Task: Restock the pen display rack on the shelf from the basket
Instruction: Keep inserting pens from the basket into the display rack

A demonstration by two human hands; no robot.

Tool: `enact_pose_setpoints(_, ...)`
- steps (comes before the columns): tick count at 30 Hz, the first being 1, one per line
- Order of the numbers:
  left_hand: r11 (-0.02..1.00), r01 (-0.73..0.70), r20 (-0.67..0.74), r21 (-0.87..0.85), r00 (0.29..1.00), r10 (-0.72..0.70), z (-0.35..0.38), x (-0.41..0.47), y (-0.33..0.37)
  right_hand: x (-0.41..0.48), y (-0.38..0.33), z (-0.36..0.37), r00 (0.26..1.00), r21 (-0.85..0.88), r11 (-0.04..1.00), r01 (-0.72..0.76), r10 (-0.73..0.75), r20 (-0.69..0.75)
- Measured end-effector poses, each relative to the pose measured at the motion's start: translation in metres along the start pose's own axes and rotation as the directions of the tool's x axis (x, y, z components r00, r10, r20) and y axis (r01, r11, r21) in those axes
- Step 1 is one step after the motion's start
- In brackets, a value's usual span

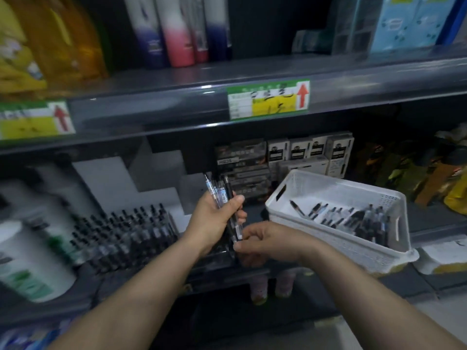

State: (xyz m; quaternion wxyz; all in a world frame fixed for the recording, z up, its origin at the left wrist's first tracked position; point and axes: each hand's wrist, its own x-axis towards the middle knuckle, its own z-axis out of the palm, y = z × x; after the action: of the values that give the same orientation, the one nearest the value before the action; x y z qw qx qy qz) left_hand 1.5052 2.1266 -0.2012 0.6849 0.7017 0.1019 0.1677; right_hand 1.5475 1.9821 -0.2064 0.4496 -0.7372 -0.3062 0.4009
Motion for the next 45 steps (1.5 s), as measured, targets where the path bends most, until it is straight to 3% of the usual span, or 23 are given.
enact_pose_setpoints(7,1.000,0.005,-0.092,-0.008,0.996,-0.005,-0.027,-0.012,-0.013,0.027,-0.005,0.039,0.993,0.055,0.996,-0.068,0.062,0.102)
enact_pose_setpoints(11,0.996,0.055,-0.031,-0.066,0.998,-0.057,-0.039,-0.012,-0.020,0.036,-0.012,0.040,0.998,-0.136,0.991,-0.023,0.032,0.060)
enact_pose_setpoints(15,0.977,0.135,0.009,-0.165,0.991,-0.135,-0.052,-0.012,-0.025,0.042,-0.020,0.041,0.995,-0.218,0.976,-0.025,0.046,0.090)
enact_pose_setpoints(19,0.995,0.092,0.016,-0.042,0.996,-0.091,-0.061,-0.011,-0.028,0.048,-0.021,0.022,0.991,-0.351,0.932,-0.087,0.118,0.069)
enact_pose_setpoints(22,0.996,0.092,0.060,0.024,0.994,-0.093,-0.061,-0.013,-0.028,0.049,-0.020,0.009,0.997,-0.222,0.973,-0.067,0.059,-0.044)
enact_pose_setpoints(27,0.990,0.132,0.208,0.048,0.968,-0.140,-0.054,-0.021,-0.030,0.060,-0.024,0.007,0.928,0.001,0.988,0.157,-0.147,-0.343)
enact_pose_setpoints(33,0.975,0.220,0.281,-0.009,0.937,-0.209,-0.056,-0.026,-0.033,0.059,-0.028,0.005,0.958,0.160,0.970,0.184,-0.140,-0.252)
enact_pose_setpoints(39,0.954,0.294,0.346,-0.061,0.903,-0.256,-0.065,-0.029,-0.032,0.059,-0.029,0.005,0.964,0.196,0.956,0.219,-0.181,-0.194)
enact_pose_setpoints(45,0.924,0.344,0.338,-0.166,0.900,-0.274,-0.069,-0.029,-0.030,0.057,-0.025,-0.004,0.969,0.312,0.934,0.174,-0.106,-0.223)
